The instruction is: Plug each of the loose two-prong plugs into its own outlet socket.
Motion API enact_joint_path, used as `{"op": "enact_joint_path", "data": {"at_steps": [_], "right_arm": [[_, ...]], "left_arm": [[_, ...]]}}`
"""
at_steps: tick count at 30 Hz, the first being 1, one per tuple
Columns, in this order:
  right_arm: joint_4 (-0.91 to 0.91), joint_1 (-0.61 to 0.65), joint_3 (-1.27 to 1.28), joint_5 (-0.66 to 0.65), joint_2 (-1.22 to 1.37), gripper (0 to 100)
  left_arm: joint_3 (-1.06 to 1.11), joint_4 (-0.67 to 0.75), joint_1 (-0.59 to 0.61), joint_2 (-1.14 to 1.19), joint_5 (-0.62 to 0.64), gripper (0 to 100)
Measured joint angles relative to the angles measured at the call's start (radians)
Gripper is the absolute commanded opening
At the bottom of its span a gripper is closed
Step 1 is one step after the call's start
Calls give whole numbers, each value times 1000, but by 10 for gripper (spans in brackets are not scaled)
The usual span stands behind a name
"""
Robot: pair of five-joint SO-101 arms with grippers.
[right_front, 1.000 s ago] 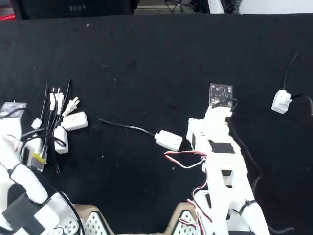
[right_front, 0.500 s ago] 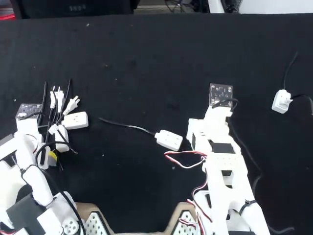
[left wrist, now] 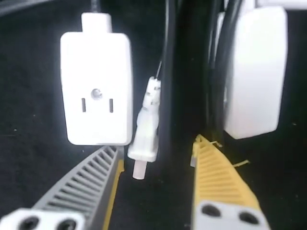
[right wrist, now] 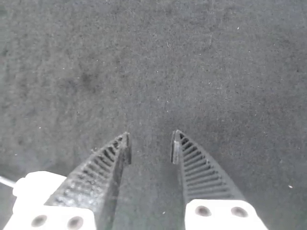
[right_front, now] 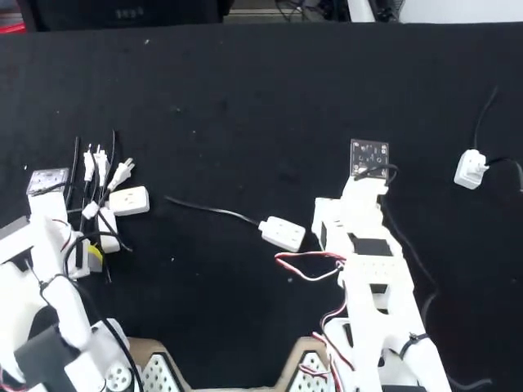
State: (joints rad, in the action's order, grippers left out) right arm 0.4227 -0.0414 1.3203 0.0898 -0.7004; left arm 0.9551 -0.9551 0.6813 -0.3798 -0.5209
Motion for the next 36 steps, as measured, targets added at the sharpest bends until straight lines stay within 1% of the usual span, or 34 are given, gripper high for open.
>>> {"op": "enact_joint_path", "data": {"at_steps": [4, 11, 13, 14, 16, 17, 18, 20, 25, 29, 32, 36], "right_arm": [[0, 0, 0, 0, 0, 138], [0, 0, 0, 0, 0, 138], [0, 0, 0, 0, 0, 138], [0, 0, 0, 0, 0, 138], [0, 0, 0, 0, 0, 138], [0, 6, 0, 0, 0, 138], [0, 18, 0, 0, 0, 138], [0, 35, 0, 0, 0, 138], [0, 48, 0, 0, 0, 138], [0, 48, 0, 0, 0, 138], [0, 48, 0, 0, 0, 138], [0, 48, 0, 0, 0, 138]], "left_arm": [[9, 52, -17, -60, 0, 234], [178, 288, -37, -100, 2, 232], [207, 315, -40, -121, 2, 187], [209, 316, -40, -123, 2, 143], [207, 296, -41, -123, 6, 31], [206, 279, -46, -123, 6, 28], [199, 253, -51, -123, 6, 51], [192, 199, -52, -118, 6, 30], [161, 81, -31, -115, 3, 30], [137, 43, 68, -115, 0, 30], [110, 29, 143, -115, -35, 30], [34, -46, 247, -114, -84, 30]]}}
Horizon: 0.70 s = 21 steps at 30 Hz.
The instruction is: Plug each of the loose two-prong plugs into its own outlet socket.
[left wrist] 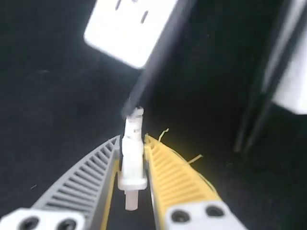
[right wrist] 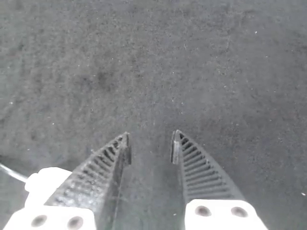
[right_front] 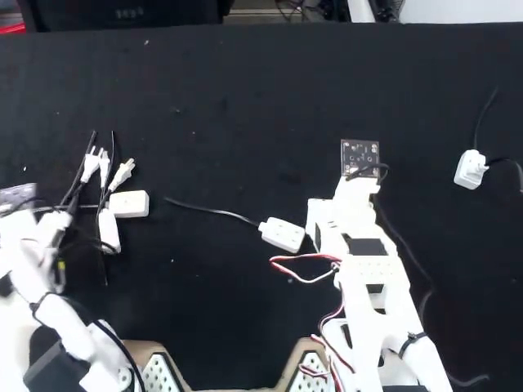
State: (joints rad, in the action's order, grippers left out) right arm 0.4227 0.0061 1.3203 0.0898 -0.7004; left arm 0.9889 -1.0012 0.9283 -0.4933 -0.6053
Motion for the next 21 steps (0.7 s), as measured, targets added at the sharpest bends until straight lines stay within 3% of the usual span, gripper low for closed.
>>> {"op": "enact_joint_path", "data": {"at_steps": [5, 15, 21], "right_arm": [[0, 0, 0, 0, 0, 138], [0, 0, 0, 0, 0, 138], [0, 0, 0, 0, 0, 138]], "left_arm": [[-115, -126, 77, 0, -68, 30], [-448, -519, 153, 0, -342, 30], [-683, -580, 247, 0, -388, 30]]}}
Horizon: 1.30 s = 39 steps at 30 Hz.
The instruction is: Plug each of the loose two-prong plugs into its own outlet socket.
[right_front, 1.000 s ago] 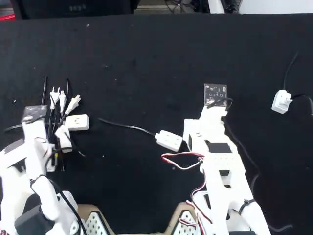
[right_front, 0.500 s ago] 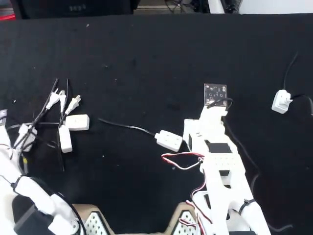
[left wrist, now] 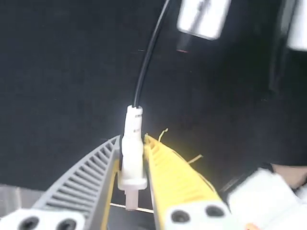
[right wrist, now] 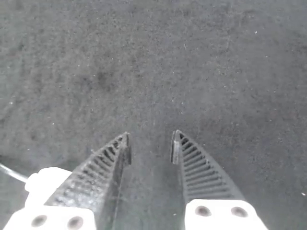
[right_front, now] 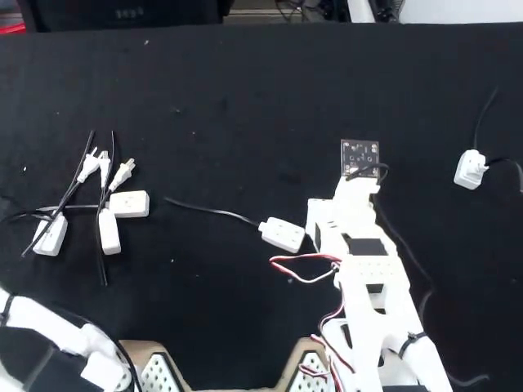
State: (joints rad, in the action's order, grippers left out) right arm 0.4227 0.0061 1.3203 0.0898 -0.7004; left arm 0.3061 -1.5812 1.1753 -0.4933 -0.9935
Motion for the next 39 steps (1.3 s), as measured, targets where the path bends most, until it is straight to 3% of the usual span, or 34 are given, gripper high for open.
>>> {"op": "enact_joint_path", "data": {"at_steps": [5, 13, 17, 20, 25, 28, 32, 39], "right_arm": [[0, 0, 0, 0, 0, 138], [0, 0, 0, 0, 0, 138], [0, 0, 0, 0, 0, 138], [0, 0, 0, 0, 0, 138], [0, 0, 0, 0, 0, 138], [0, 0, 0, 0, 0, 138], [0, 0, 0, 0, 0, 138], [0, 0, 0, 0, 0, 138]], "left_arm": [[-66, -6, -3, 0, 48, 30], [-233, -127, -158, -89, 175, 30], [-249, -160, -342, -209, 295, 30], [-195, -140, -597, -258, 470, 30], [66, 71, -1168, -262, 838, 30], [270, 290, -1392, -258, 916, 30], [534, 552, -1488, -258, 922, 30], [824, 885, -1502, -259, 1043, 30]]}}
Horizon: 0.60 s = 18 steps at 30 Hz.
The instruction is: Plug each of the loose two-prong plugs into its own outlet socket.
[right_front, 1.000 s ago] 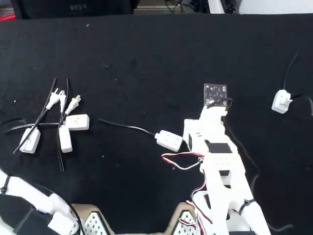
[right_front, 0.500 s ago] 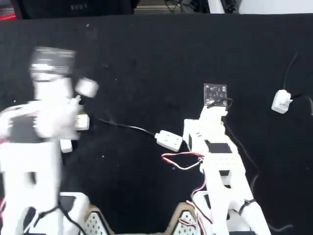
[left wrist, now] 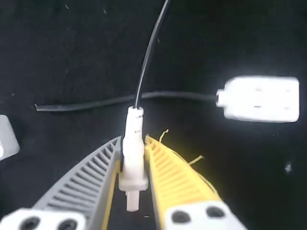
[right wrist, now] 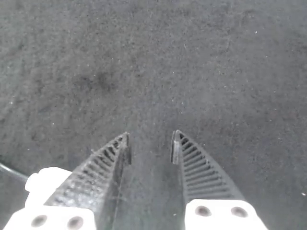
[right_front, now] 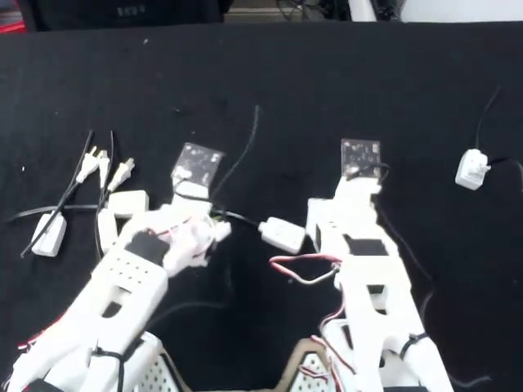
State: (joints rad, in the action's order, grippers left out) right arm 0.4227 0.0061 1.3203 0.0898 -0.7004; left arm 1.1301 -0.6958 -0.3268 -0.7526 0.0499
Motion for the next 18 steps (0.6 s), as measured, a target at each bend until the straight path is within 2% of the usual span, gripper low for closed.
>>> {"op": "enact_joint_path", "data": {"at_steps": [3, 8, 13, 18], "right_arm": [[25, 0, 0, 0, 0, 138], [117, 28, -48, 0, 0, 138], [126, 49, -54, 0, 0, 138], [126, 57, -54, 0, 0, 138]], "left_arm": [[20, 34, -26, 0, 54, 35], [20, 41, -31, 0, 66, 141], [20, 44, -57, 0, 68, 113], [29, 64, -146, 0, 68, 113]]}}
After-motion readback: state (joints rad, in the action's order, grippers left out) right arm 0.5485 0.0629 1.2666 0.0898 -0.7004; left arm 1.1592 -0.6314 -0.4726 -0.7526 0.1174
